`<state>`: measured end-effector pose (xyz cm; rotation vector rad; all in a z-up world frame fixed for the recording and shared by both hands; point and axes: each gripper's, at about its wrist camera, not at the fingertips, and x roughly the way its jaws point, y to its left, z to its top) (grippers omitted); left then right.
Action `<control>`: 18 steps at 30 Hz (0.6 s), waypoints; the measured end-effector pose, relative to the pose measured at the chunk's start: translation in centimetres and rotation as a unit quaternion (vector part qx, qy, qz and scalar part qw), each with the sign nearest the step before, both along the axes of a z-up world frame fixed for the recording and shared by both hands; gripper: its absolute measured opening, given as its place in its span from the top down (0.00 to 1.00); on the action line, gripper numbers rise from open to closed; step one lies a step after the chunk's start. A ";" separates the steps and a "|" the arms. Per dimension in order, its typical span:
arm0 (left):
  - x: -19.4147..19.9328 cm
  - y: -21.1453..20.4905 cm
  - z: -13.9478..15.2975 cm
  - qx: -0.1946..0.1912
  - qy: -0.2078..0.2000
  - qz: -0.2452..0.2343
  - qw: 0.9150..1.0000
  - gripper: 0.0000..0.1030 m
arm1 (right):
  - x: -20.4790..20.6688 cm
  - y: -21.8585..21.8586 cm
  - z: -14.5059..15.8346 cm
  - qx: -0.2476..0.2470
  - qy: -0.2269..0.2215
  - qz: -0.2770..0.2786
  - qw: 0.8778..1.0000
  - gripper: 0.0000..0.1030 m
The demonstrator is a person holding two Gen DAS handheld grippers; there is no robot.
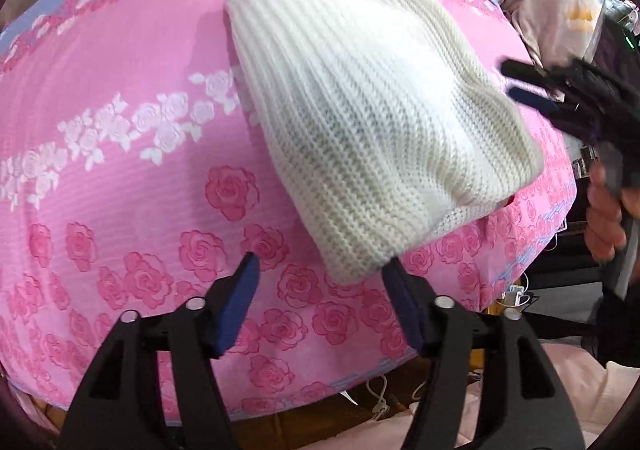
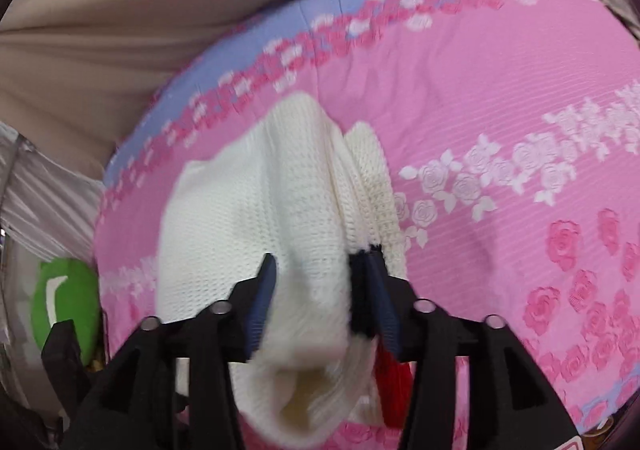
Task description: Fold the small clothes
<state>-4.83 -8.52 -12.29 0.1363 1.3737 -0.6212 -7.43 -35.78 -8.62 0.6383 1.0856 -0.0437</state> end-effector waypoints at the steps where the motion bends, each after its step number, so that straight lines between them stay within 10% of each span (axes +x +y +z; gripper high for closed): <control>1: 0.0 0.1 0.0 0.003 -0.003 -0.002 1.000 0.33 | -0.7 -0.2 0.5 0.002 -0.003 -0.001 1.000 0.43; 11: -1.5 -2.9 0.1 0.028 -0.036 -0.082 0.996 0.29 | -4.3 4.2 -2.8 0.026 0.039 0.013 0.999 0.48; 13: -1.0 -3.2 -0.8 0.049 -0.039 -0.072 0.995 0.53 | -3.8 4.3 -3.0 0.023 0.043 0.010 0.999 0.85; 14: -0.6 -3.3 -1.1 0.050 -0.024 -0.065 0.996 0.72 | -3.9 4.0 -2.6 0.028 0.037 0.001 0.999 0.85; 18: -0.1 -2.5 -1.4 0.047 -0.006 -0.045 0.998 0.79 | -5.9 2.3 1.5 0.055 -0.022 -0.021 0.998 0.86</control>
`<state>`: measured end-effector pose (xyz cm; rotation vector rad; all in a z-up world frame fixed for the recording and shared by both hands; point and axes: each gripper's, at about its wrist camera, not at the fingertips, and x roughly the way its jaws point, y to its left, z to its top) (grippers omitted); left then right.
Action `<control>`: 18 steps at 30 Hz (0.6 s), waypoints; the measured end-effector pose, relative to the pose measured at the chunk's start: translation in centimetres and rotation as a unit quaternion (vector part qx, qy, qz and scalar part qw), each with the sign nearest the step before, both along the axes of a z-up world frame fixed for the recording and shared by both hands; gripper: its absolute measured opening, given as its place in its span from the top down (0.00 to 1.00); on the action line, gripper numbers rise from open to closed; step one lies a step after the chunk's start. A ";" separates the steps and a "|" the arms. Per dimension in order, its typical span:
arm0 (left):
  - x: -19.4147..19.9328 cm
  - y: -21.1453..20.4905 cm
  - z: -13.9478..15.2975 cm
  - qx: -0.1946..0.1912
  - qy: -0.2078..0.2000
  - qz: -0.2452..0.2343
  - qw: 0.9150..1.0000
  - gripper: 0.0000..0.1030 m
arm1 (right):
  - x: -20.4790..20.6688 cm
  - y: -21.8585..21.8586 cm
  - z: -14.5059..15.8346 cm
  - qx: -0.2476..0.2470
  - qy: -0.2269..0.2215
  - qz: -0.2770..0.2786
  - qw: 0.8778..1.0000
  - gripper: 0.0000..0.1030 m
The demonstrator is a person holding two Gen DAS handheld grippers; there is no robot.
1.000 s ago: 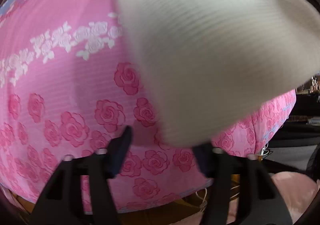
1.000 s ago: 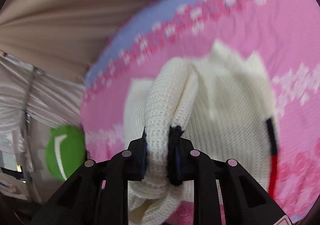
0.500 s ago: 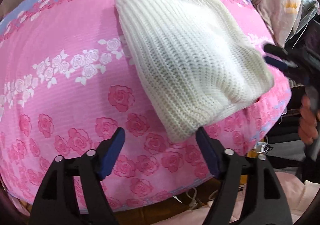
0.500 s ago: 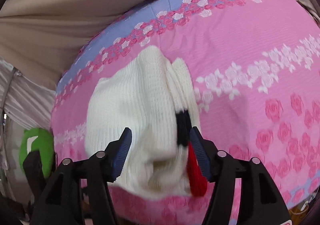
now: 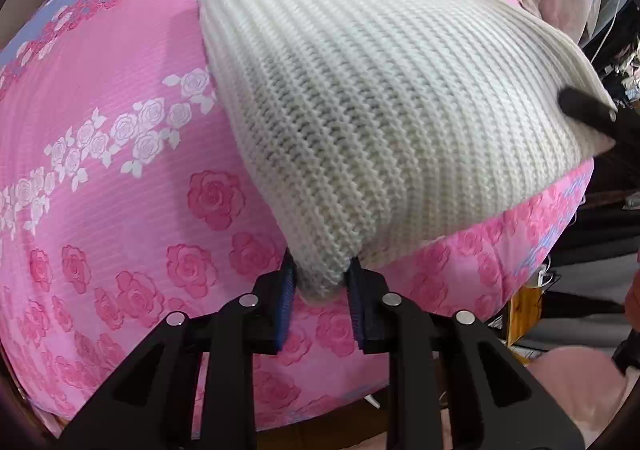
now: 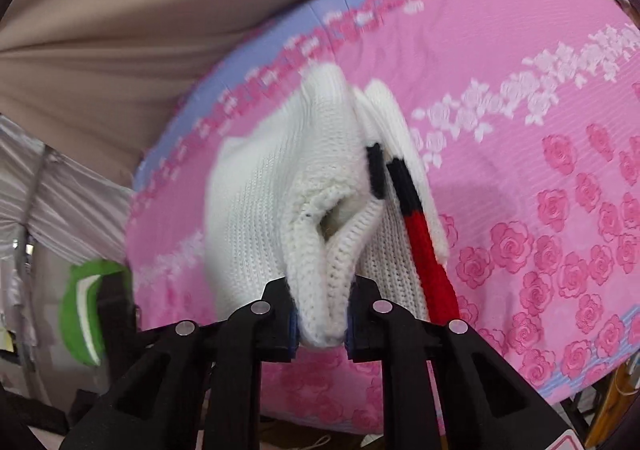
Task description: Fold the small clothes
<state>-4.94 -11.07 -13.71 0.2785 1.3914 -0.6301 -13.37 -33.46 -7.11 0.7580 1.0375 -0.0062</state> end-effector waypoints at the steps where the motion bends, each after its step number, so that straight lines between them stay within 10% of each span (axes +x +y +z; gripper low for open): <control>1: -0.1 0.1 -0.3 0.009 0.001 -0.001 1.000 0.79 | -0.5 -0.1 -0.3 -0.001 0.007 0.005 1.000 0.86; 6: -0.5 0.4 -1.8 0.028 0.027 0.004 0.999 0.79 | -1.9 -0.2 -9.3 0.035 0.100 -0.008 0.994 0.85; 10: -1.0 0.8 1.0 0.003 0.000 -0.016 1.000 0.67 | -2.1 -1.1 -6.5 0.034 0.091 -0.016 0.995 0.63; 12: -1.2 1.5 3.3 -0.011 -0.033 -0.017 0.999 0.44 | -2.1 -1.6 -4.0 -0.006 0.080 -0.013 0.997 0.54; 18: 0.7 1.5 5.8 -0.039 -0.066 0.030 0.997 0.35 | 2.1 -2.4 0.4 -0.058 0.017 -0.018 0.998 0.38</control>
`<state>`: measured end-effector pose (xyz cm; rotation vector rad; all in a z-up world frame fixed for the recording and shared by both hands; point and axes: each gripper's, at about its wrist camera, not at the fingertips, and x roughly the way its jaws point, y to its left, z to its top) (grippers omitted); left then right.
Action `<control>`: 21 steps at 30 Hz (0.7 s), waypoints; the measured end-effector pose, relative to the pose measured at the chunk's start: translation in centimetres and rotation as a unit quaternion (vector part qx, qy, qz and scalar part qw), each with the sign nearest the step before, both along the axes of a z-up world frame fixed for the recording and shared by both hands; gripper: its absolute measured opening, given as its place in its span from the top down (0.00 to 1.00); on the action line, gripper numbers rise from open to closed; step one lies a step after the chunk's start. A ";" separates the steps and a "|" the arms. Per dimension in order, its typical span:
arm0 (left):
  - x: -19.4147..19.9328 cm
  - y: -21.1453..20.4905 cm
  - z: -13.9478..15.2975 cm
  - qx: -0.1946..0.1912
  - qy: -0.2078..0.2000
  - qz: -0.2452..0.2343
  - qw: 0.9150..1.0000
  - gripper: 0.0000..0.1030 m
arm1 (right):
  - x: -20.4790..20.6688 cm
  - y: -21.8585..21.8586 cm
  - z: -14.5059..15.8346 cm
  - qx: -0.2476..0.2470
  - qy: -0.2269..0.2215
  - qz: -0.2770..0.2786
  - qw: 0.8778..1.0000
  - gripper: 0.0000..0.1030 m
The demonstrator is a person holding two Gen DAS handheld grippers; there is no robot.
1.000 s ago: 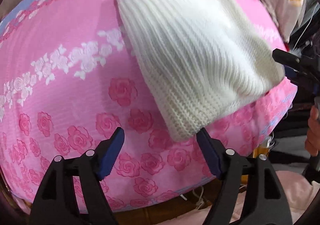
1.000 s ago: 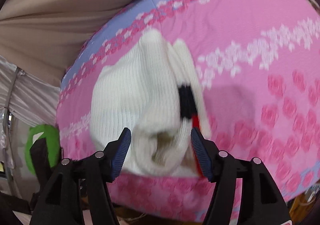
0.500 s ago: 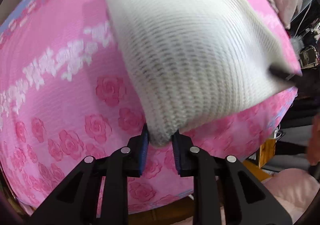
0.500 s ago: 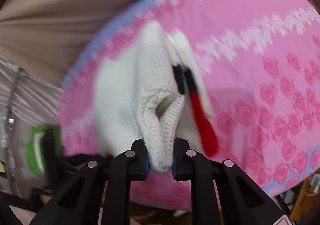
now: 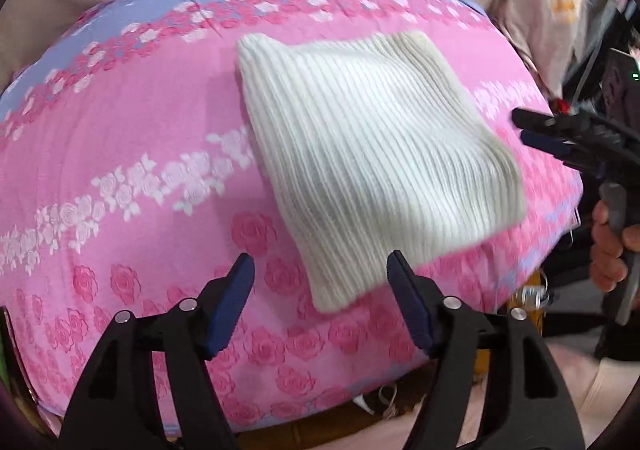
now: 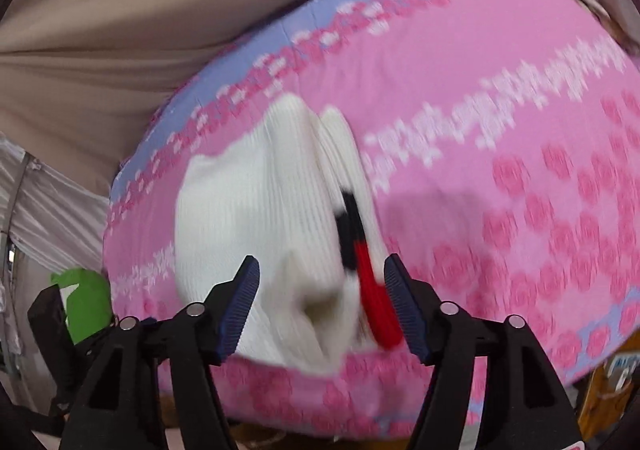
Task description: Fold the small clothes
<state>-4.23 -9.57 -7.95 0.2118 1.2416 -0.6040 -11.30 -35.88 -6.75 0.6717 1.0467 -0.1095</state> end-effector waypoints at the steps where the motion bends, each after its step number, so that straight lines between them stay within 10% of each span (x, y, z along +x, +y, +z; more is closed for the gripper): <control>1: 0.2 -0.4 -0.3 0.004 -0.001 0.008 1.000 0.35 | 1.2 0.2 -0.4 -0.014 0.007 0.008 1.000 0.38; 6: 1.7 -1.2 -0.9 0.023 -0.014 0.031 0.999 0.35 | 5.6 1.3 -5.4 -0.029 0.066 0.034 0.997 0.39; 13: 2.5 -1.5 -1.3 0.040 -0.019 0.041 0.998 0.31 | 5.7 0.9 -0.7 -0.034 -0.024 0.036 0.998 0.84; 18: 3.0 -1.9 -2.4 0.051 -0.009 0.046 0.998 0.30 | 7.1 -2.2 -7.0 -0.003 0.038 0.029 0.999 0.78; 21: 3.1 -1.9 -2.6 0.056 -0.008 0.050 0.997 0.28 | 5.6 -3.1 -5.0 0.020 0.013 -0.009 1.000 0.71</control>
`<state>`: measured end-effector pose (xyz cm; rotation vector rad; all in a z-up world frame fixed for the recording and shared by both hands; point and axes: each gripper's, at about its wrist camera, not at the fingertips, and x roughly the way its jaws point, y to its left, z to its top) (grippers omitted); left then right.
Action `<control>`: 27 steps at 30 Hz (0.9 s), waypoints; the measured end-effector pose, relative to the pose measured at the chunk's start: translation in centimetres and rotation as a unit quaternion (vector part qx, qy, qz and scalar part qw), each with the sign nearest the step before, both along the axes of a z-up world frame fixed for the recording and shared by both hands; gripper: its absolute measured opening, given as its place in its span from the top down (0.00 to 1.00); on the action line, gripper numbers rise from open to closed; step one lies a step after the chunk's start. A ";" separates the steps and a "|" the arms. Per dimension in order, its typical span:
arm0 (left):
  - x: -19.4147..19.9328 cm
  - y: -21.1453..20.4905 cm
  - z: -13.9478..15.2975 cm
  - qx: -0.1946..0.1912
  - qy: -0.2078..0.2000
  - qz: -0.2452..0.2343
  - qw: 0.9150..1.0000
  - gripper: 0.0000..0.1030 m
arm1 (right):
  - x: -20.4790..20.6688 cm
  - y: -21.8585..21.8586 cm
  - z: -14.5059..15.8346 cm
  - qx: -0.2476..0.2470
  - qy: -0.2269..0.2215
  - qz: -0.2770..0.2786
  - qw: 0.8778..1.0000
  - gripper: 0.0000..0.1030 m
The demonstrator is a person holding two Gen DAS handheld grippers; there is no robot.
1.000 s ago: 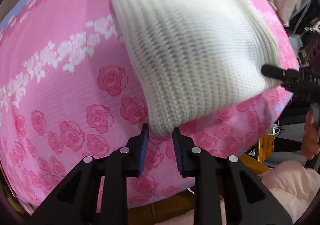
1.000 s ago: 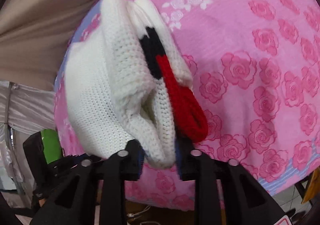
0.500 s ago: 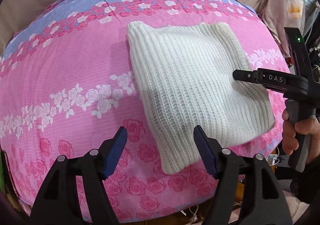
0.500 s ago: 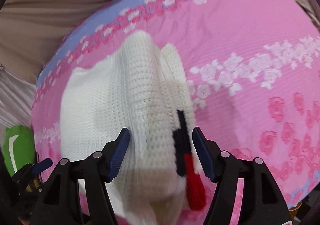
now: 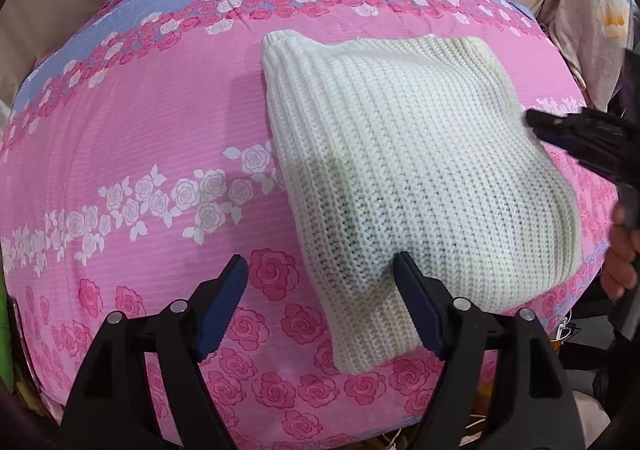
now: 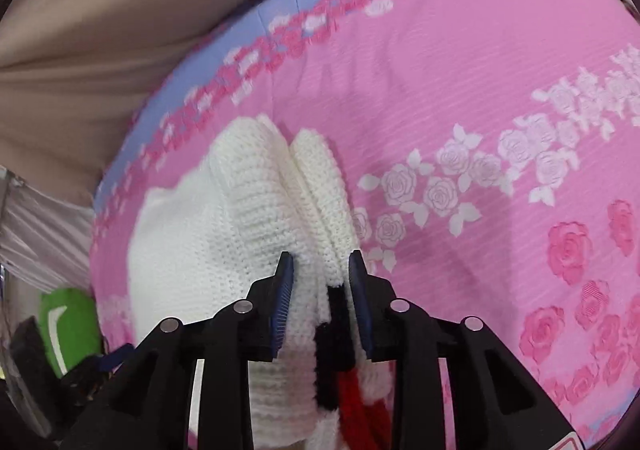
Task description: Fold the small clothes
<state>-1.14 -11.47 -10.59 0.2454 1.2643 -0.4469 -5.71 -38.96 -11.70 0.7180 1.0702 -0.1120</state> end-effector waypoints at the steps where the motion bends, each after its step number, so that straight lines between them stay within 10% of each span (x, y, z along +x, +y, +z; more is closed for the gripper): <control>1: 0.0 0.0 -0.1 0.000 0.001 0.001 1.000 0.28 | -0.6 0.3 1.2 -0.015 -0.010 -0.002 1.000 0.67; 4: 0.1 0.0 -0.2 -0.002 0.008 0.006 1.000 0.28 | -1.8 2.1 2.8 -0.021 -0.021 0.024 0.999 0.39; 7: -0.1 0.0 0.3 -0.022 0.016 0.010 1.000 0.28 | -2.3 4.4 1.7 -0.035 -0.005 0.056 0.998 0.35; 11: -1.2 -0.9 0.7 -0.039 0.025 -0.003 0.999 0.28 | -2.1 6.3 0.3 -0.071 0.012 0.082 0.994 0.78; 15: -1.9 -1.7 -2.3 0.010 0.045 0.015 0.999 0.30 | -3.3 4.0 3.7 -0.063 -0.054 0.063 0.995 0.80; 19: -2.6 -1.7 -4.0 0.009 0.062 0.063 0.996 0.30 | -2.1 1.9 -2.2 -0.045 0.016 0.102 0.994 0.76; 27: -3.9 -2.1 2.8 -0.044 -0.007 0.078 0.996 0.30 | -5.1 0.5 5.6 -0.075 -0.061 0.095 0.991 0.71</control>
